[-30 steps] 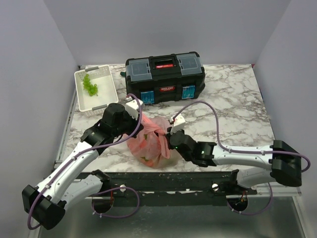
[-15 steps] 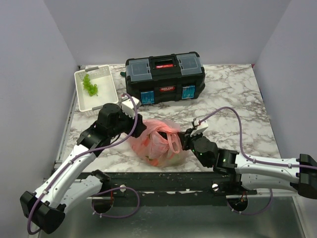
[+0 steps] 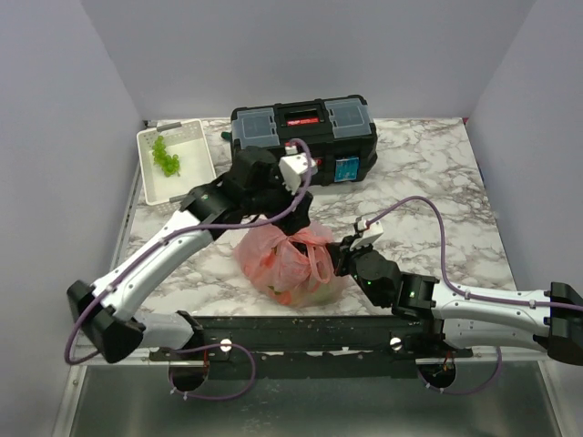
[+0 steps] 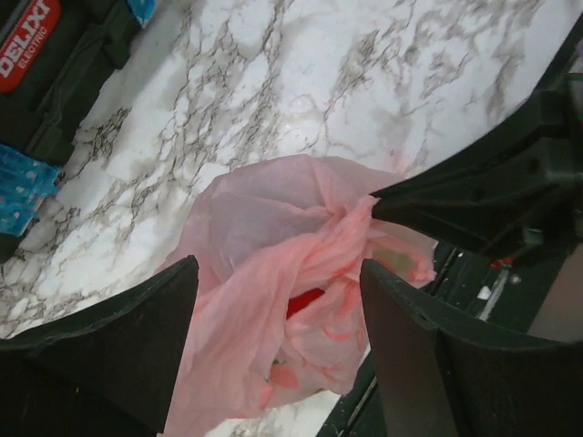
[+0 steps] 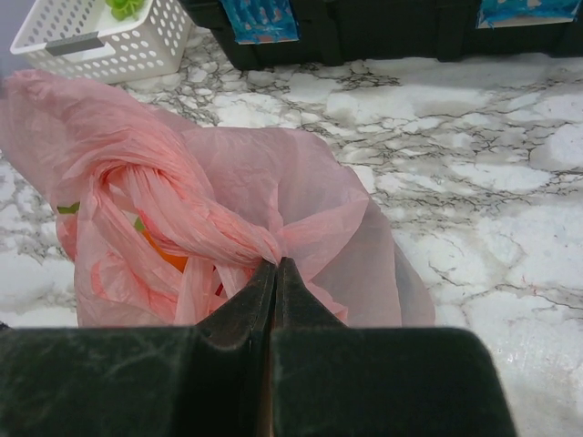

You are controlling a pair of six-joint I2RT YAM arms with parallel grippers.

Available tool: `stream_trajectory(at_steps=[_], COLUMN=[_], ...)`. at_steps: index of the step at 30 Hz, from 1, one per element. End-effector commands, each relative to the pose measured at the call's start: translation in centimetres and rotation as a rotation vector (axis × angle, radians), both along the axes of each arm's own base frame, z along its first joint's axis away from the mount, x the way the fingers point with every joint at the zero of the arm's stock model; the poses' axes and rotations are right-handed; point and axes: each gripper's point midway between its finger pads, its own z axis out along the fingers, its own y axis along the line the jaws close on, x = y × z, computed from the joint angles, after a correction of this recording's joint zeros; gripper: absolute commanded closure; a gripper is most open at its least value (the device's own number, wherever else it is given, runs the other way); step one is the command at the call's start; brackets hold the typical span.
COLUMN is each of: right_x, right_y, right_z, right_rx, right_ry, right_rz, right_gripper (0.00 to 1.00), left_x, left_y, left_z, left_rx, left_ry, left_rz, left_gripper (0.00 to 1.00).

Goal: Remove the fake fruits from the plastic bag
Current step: Untie the plastic bag at the center of the board.

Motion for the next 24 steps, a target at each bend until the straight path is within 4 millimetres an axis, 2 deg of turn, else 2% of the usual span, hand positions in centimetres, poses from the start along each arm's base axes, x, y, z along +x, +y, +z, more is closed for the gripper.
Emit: stream_trajectory(at_steps=[1,4,9,14,21,23,24], right_x=[-0.2,-0.2,-0.2,-0.2,-0.4,-0.5,-0.5], right_y=[0.3,0.5,0.7,1.7,2.0,1.9,1.7], right_z=[0.2,-0.2,-0.9,-1.0,-1.4,-1.5,-1.7], right_rx=[0.013,0.001,-0.011,-0.017,-0.031,-0.037,-0.043], right_ry=[0.017,0.023,0.035,0.048,0.065,0.069,0.072], right_rz=[0.005,0.014,0.012,0.033,0.049,0.049,0.044], right_gripper=[0.99,0.99,0.99,0.99,0.99,0.99,0.99], left_x=[0.8,0.8,0.3,0.4,1.3,1.3,1.1], left_y=[0.6,0.8,0.7,1.5,2.4,2.9,3.0], left_z=[-6.4,-7.7,-7.7,-8.6,-6.6,-5.8,-5.4], left_rx=[0.312,0.346,0.290,0.321,0.290,0.284,0.275], left_ry=[0.029,0.033,-0.002,0.010,-0.050,-0.068,-0.075], left_rz=[-0.013,0.008,0.005,0.045,0.136,0.153,0.154], left_gripper=[0.29,0.31,0.32,0.54,0.91,1.00,1.00])
